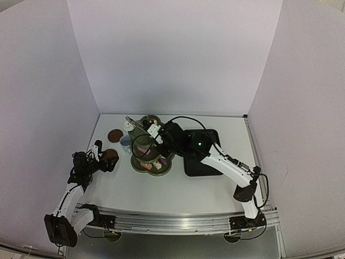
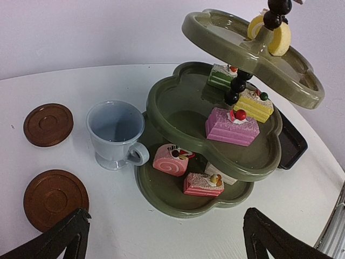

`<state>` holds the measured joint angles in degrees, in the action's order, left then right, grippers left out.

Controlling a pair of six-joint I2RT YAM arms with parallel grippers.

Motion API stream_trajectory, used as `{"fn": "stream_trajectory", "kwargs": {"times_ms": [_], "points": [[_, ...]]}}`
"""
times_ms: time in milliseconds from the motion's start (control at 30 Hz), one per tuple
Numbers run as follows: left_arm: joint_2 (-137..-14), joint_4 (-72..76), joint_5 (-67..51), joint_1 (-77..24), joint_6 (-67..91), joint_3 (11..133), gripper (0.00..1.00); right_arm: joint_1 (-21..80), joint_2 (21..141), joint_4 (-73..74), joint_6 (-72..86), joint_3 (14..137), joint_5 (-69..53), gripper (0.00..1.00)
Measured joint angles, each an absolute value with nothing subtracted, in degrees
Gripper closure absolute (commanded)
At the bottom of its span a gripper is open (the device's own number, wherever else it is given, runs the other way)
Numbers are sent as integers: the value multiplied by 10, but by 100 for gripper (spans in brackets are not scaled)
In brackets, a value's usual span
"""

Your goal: Serve the afternoon tea

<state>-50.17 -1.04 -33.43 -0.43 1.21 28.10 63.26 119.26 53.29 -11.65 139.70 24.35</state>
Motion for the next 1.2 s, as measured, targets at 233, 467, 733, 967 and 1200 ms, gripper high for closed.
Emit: {"fn": "stream_trajectory", "kwargs": {"times_ms": [233, 467, 733, 967, 1200], "points": [[-502, -10, -334, -4, 12, 281, 0, 632, 1201, 546, -121, 1397, 276, 100], [-502, -10, -334, -4, 12, 281, 0, 632, 1225, 558, -124, 1397, 290, 100], [-502, -10, -334, -4, 12, 281, 0, 632, 1233, 565, -126, 1397, 317, 100], [-502, -11, -334, -4, 12, 281, 0, 632, 1237, 567, -126, 1396, 320, 91], [-502, -10, -334, -4, 12, 281, 0, 632, 1237, 567, -125, 1394, 323, 74]]}}
